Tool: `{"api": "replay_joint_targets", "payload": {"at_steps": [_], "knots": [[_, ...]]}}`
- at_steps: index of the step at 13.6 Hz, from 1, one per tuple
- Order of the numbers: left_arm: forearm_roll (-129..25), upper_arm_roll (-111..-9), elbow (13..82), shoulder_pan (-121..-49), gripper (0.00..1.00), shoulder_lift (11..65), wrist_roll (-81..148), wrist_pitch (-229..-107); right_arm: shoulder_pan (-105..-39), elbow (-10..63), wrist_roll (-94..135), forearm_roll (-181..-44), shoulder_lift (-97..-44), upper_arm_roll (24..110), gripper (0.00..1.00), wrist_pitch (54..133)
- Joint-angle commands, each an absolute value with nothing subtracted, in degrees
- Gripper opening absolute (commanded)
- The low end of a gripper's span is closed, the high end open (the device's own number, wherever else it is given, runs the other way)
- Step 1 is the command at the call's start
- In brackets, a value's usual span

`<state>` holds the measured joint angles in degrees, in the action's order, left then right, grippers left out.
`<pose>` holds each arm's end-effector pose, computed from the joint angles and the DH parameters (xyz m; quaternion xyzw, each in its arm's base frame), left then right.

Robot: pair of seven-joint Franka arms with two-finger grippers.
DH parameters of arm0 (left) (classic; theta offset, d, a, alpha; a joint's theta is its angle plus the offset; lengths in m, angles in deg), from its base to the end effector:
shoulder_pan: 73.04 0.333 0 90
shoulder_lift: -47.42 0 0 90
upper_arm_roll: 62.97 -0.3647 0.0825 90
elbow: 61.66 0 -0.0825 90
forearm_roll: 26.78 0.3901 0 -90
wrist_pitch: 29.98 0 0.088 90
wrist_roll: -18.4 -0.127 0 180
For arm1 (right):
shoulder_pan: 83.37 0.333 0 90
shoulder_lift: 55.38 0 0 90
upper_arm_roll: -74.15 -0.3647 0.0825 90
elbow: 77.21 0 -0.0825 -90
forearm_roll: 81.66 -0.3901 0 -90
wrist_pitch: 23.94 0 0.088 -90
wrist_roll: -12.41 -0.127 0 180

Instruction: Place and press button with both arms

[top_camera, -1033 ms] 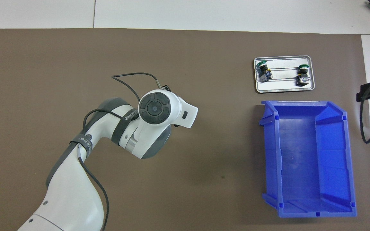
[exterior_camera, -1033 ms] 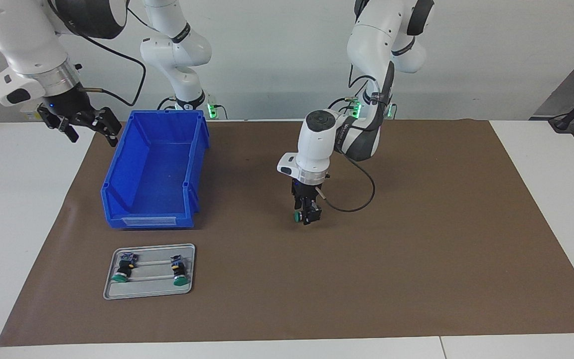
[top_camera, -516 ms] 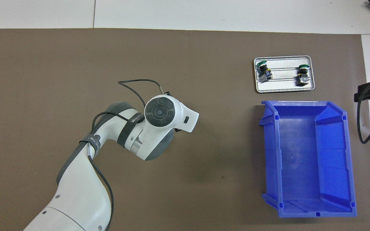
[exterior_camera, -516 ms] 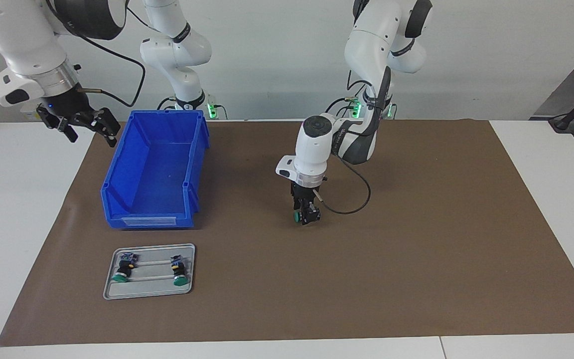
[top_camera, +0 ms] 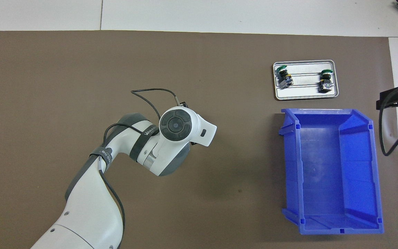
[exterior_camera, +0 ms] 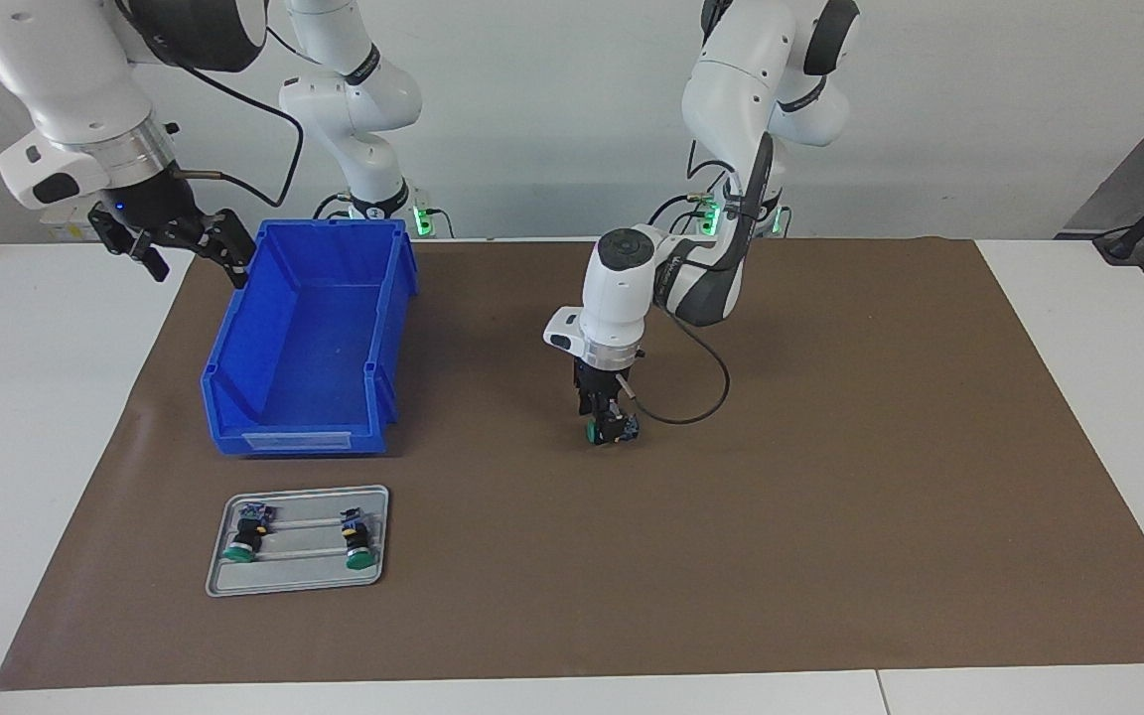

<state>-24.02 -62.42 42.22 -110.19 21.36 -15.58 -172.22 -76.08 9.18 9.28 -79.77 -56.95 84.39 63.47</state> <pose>0.5541 -0.4269 0.3319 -0.7960 0.5955 -0.1076 0.0112 0.5651 -0.0318 0.6641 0.9984 -0.0537 -0.0045 0.0189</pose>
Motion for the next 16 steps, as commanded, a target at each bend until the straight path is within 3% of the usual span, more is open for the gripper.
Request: {"api": "replay_joint_targets", "payload": {"at_steps": [1,7,16], "knots": [[-23.53,-62.88,39.95,-109.87,0.66,21.49,-15.0,-171.31,-76.43,8.92,9.15,-79.91,-56.26,83.99,1.0,61.93],[-23.26,-62.8,33.89,-109.86,0.66,21.05,-15.26,-158.49,-76.87,9.8,8.81,-80.17,-55.82,83.99,1.0,62.29],[-23.53,-62.71,38.26,-111.88,0.66,21.49,-15.18,-159.78,-76.34,9.89,8.98,-80.17,-55.82,83.99,1.0,62.28]]}}
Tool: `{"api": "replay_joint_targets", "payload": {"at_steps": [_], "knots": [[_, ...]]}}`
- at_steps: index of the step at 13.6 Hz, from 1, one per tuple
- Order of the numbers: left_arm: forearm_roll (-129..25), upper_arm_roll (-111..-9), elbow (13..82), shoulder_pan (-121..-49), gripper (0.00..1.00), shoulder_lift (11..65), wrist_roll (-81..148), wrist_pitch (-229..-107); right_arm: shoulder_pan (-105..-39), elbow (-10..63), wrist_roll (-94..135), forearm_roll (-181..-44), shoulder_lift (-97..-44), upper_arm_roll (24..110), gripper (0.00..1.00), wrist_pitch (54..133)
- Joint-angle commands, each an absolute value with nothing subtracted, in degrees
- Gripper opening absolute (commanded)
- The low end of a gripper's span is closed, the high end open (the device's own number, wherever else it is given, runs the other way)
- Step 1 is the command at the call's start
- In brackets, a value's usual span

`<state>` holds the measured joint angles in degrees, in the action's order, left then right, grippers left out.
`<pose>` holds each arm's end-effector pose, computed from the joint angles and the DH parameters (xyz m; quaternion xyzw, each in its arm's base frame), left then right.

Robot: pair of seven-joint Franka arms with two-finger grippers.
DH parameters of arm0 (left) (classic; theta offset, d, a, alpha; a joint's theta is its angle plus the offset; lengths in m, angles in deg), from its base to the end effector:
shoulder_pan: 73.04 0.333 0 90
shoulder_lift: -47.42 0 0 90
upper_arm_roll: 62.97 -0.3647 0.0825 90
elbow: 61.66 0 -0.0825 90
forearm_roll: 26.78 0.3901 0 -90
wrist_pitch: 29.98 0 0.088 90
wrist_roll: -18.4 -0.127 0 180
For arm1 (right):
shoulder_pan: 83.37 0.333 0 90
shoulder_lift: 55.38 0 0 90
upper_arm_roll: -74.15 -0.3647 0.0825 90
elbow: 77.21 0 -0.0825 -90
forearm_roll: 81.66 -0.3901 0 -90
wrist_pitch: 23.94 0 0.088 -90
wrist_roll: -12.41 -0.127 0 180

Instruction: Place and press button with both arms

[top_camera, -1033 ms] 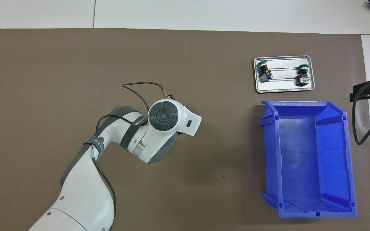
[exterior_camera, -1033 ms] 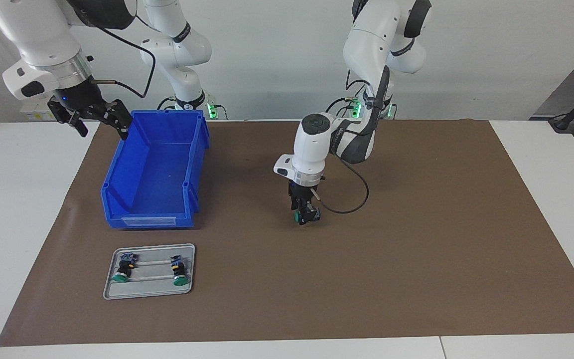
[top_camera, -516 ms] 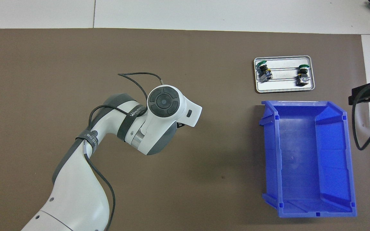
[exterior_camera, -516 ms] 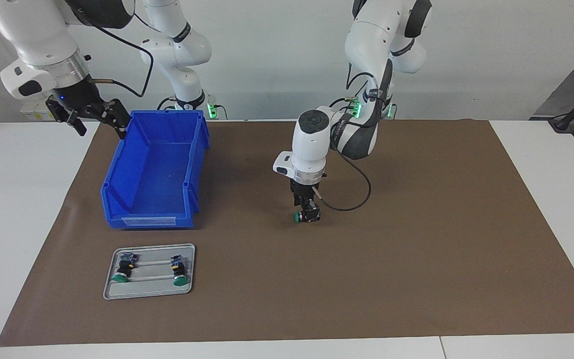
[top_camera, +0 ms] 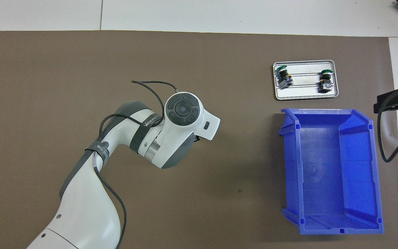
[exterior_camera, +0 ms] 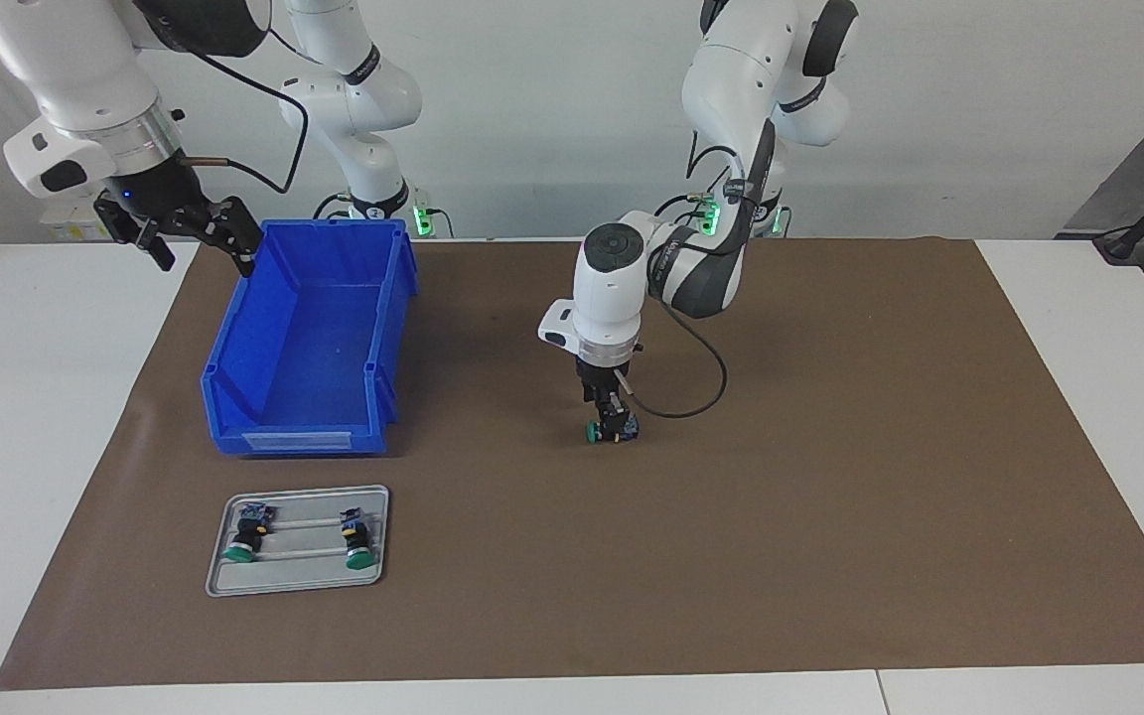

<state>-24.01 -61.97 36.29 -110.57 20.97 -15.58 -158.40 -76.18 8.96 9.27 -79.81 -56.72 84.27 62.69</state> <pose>0.5510 -0.4342 0.3500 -0.7979 0.6016 -0.0357 0.0142 0.5622 -0.0316 0.6670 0.9984 -0.0538 -0.0075 0.0182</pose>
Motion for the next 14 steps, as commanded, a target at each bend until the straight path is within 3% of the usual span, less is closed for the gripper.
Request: {"api": "replay_joint_targets", "payload": {"at_steps": [1,14], "knots": [[-23.61,-62.71,39.49,-112.06,0.66,21.66,-15.0,-161.97,-76.34,9.89,8.98,-80.17,-55.82,83.99,1.0,62.37],[-26.25,-62.88,40.82,-111.36,0.66,21.22,-14.74,-170.25,-76.34,9.8,8.98,-80.17,-55.82,83.99,1.0,62.28]]}}
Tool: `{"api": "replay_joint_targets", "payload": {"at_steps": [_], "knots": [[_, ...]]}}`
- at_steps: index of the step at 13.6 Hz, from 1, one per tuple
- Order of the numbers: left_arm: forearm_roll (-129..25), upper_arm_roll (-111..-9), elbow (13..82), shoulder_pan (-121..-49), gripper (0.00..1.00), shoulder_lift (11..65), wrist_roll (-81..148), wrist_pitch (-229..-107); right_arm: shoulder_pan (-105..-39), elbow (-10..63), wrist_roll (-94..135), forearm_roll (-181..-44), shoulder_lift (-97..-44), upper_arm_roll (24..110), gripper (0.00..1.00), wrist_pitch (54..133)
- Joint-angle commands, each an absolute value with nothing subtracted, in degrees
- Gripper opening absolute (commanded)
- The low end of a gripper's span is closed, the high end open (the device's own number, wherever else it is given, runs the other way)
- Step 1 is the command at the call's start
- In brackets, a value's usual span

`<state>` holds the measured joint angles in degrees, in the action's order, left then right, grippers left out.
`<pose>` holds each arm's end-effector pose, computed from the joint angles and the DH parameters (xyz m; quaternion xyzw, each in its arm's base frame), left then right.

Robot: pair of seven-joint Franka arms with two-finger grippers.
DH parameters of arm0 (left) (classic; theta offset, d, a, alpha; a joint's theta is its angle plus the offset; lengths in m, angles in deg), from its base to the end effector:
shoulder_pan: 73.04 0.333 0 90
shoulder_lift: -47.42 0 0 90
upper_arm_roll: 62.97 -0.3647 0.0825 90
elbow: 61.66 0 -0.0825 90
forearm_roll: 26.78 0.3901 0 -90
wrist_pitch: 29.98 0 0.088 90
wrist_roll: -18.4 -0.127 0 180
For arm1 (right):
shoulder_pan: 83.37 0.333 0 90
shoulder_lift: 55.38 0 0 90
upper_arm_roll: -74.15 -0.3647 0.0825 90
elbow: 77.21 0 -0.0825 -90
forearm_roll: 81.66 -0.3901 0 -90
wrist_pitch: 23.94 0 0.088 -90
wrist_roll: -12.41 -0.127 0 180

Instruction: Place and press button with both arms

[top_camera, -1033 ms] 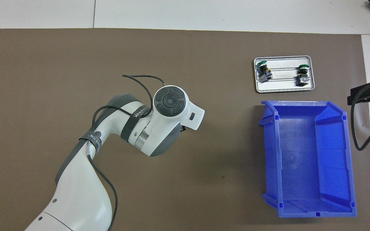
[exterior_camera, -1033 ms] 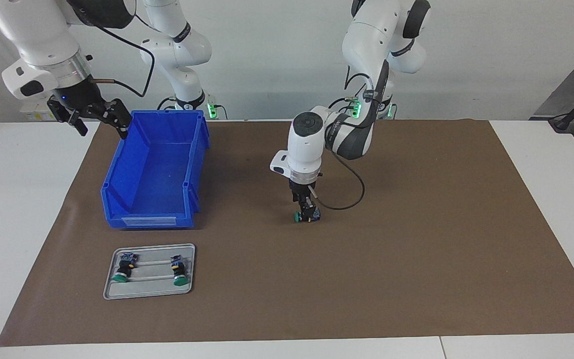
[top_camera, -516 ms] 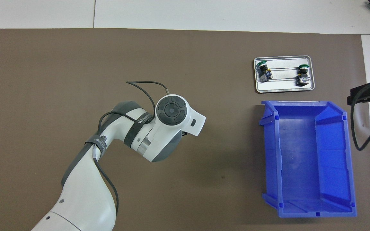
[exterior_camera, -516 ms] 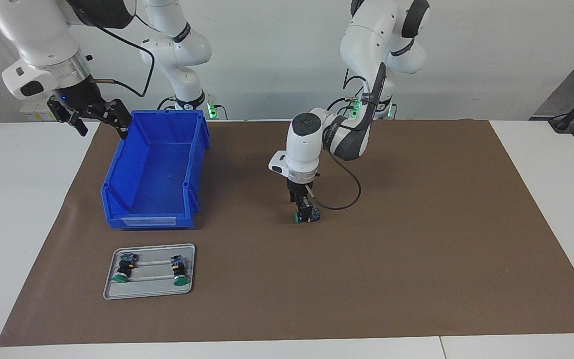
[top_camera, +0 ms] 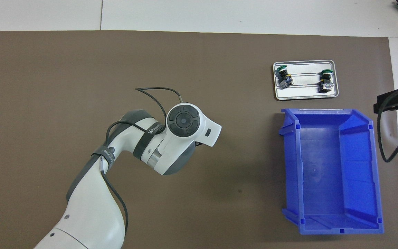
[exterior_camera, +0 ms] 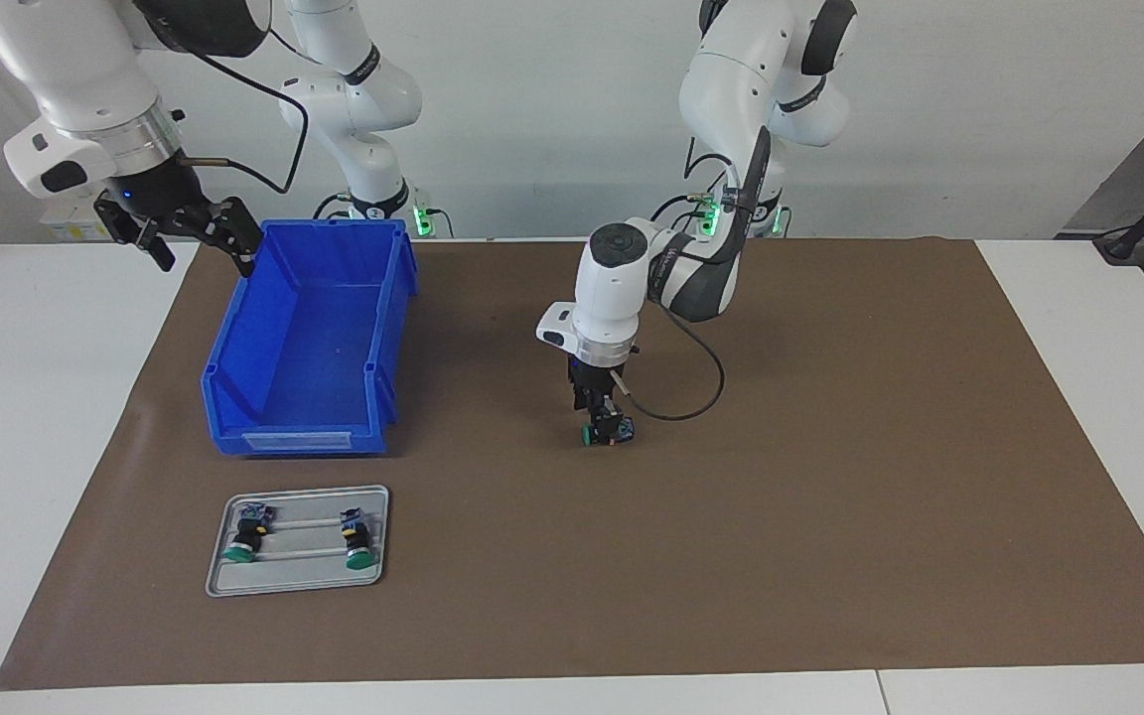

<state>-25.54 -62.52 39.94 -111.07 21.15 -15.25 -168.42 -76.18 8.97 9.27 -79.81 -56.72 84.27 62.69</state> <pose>0.5516 -0.4372 0.3405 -0.8009 0.5917 -0.0923 0.0023 0.5622 -0.0316 0.6669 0.9984 -0.0538 -0.0075 0.0182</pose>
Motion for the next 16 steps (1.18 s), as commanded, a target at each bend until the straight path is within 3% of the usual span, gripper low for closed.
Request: {"api": "replay_joint_targets", "payload": {"at_steps": [1,16], "knots": [[-26.25,-62.88,40.65,-111.36,0.66,21.22,-14.91,-170.25,-76.34,9.8,8.98,-80.17,-55.82,83.99,1.0,62.28],[-25.81,-62.88,47.59,-111.89,0.65,21.84,-17.9,-179.04,-76.34,9.89,8.98,-80.17,-55.82,83.99,1.0,62.28]]}}
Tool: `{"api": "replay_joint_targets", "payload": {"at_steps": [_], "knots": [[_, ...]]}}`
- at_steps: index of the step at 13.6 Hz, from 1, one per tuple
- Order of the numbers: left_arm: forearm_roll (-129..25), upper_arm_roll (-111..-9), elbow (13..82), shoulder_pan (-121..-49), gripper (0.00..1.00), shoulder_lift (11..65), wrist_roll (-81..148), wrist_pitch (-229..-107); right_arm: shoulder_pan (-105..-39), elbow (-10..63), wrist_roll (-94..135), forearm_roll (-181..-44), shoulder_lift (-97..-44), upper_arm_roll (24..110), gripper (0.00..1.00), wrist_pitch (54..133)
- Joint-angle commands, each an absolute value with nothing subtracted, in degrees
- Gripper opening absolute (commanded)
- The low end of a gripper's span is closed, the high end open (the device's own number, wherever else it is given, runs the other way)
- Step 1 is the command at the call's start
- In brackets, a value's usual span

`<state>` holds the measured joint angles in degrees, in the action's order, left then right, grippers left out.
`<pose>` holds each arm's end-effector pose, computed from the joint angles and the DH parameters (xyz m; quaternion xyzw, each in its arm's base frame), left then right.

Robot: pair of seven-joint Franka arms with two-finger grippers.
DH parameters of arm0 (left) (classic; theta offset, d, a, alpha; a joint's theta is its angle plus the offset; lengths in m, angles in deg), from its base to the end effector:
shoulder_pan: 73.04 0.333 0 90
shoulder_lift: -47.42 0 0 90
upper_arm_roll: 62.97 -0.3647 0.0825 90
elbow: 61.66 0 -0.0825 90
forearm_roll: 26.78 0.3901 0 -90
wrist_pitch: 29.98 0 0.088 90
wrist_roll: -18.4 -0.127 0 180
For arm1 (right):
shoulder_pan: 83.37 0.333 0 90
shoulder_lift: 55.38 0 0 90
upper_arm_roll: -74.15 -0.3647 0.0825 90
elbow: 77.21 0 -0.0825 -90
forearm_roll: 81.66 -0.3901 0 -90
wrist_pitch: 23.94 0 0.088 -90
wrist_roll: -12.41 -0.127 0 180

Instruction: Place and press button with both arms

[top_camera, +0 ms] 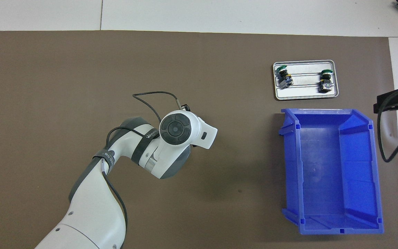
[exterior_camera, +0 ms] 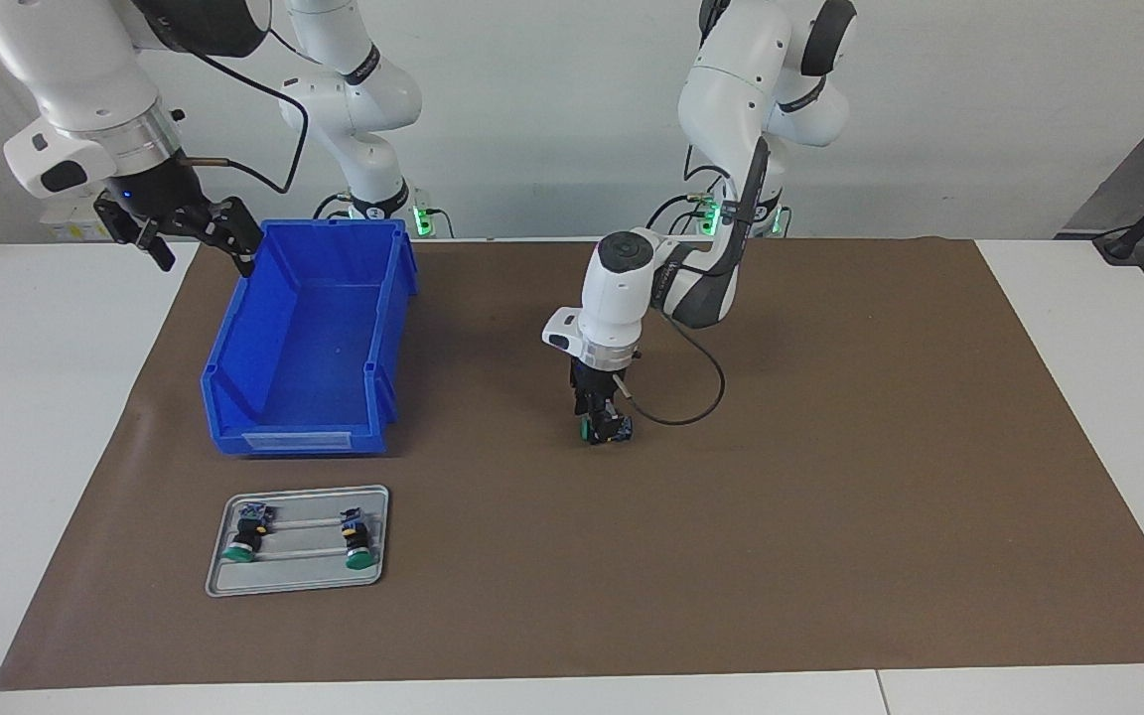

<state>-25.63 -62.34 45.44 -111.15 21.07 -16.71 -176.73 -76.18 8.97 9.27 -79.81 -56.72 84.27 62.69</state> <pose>0.5390 -0.4317 0.3115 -0.7899 0.6022 -0.1159 0.0004 0.5622 -0.0316 0.6669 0.9984 -0.0538 -0.0075 0.0182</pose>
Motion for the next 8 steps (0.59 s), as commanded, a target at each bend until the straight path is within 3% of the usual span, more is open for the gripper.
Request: {"api": "replay_joint_targets", "payload": {"at_steps": [1,8], "knots": [[-25.81,-62.88,47.85,-112.06,0.63,21.93,-19.03,-179.04,-76.34,9.89,8.98,-80.17,-55.82,83.99,1.0,62.28],[-25.64,-63.23,47.85,-111.8,0.36,22.02,-21.85,-178.51,-76.34,9.89,8.98,-80.17,-55.82,83.99,1.0,62.28]]}}
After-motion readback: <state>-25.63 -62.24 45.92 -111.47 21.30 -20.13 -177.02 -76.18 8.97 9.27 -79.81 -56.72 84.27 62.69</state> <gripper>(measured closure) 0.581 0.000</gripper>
